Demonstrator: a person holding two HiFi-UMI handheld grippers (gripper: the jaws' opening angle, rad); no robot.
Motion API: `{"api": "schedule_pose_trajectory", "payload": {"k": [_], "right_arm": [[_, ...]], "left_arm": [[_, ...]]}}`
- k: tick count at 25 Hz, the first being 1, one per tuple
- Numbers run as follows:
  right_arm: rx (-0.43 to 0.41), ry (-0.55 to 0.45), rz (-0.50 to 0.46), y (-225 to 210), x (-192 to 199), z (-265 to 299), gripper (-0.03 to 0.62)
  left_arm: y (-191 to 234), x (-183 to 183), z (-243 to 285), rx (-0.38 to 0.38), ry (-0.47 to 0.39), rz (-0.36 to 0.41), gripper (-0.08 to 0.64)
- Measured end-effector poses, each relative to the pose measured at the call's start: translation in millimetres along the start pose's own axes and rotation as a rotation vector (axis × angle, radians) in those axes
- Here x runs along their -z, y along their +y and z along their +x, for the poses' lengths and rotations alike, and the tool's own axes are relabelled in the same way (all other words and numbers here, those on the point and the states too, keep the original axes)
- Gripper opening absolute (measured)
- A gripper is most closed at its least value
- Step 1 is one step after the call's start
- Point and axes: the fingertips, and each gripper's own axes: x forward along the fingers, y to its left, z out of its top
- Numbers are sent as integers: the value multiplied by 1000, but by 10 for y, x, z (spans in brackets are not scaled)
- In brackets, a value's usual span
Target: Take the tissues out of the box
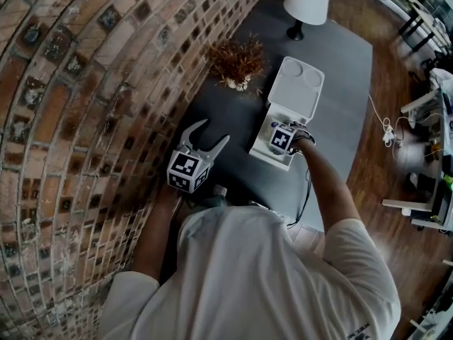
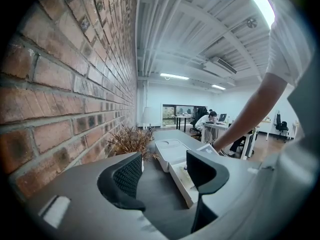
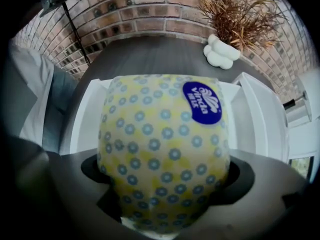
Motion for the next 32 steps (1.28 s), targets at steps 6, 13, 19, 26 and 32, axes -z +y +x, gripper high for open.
{"api": "schedule_pose_trajectory", "payload": {"k": [6,13,19,26,32], "right_arm": [[23,68,-9,2,52,24,568],[27,56,-15,-1,26,12,555],[77,-12,35,11,10,-129,497],[118,-246,250,-104,-60,-590,497],[183,-511,491,-214,-153,-1210,497]], "left_arm": [[-63,-42,67,8,-7,-10,281],[-190,-5,115,32,3,-8,281],[-208,-66,135,46,1,2,281],[-185,-181,213,80,-19,14,281],[-245,-293,279,125,-49,37,281]]}}
